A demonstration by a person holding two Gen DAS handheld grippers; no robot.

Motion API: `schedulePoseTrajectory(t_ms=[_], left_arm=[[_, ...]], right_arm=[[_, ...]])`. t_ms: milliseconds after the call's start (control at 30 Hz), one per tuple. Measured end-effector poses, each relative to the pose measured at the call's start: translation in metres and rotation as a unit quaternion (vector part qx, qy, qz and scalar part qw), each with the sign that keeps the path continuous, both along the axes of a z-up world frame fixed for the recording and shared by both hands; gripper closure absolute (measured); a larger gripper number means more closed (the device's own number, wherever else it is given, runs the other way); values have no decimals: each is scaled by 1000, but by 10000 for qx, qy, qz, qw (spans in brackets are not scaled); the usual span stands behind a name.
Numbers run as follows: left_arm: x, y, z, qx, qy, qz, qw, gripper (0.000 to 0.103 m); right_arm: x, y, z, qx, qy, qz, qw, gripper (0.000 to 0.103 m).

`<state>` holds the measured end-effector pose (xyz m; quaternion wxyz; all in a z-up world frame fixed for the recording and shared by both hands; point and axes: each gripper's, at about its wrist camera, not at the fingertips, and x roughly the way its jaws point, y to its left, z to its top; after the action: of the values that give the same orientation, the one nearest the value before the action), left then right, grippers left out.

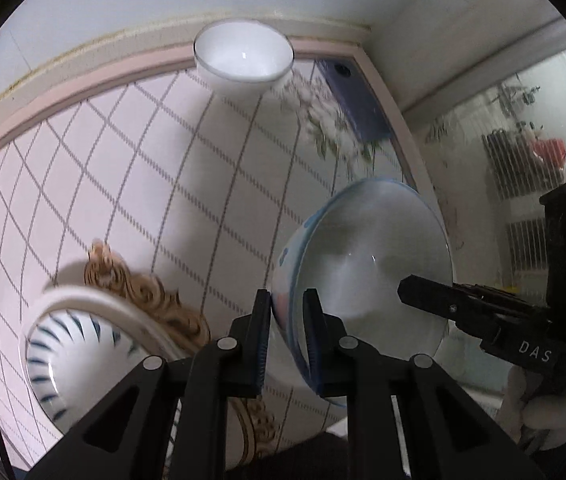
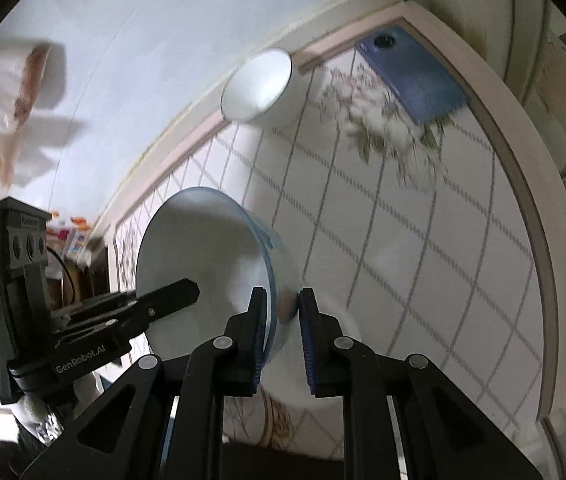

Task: Organize plates and bowls
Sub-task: 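Lower the held bowl into the dotted white bowl with both grippers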

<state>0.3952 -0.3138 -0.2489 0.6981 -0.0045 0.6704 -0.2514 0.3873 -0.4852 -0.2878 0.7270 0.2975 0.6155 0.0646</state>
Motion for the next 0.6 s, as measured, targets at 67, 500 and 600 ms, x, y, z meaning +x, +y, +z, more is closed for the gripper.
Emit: schedulePoseTrajectory(t_ms=[67, 500, 600], left_arm=[[-9, 4, -7, 28, 127, 1, 9999, 89], [-37, -4, -41, 400, 177, -195, 9989, 89], [-38, -8, -44, 470, 90, -258, 9985, 89]], right_arm=[[-18, 4, -1, -7, 113, 77, 9999, 85], [-57, 15, -48, -88, 655, 187, 9976, 85], [-59, 14, -54, -100, 708, 163, 9973, 85]])
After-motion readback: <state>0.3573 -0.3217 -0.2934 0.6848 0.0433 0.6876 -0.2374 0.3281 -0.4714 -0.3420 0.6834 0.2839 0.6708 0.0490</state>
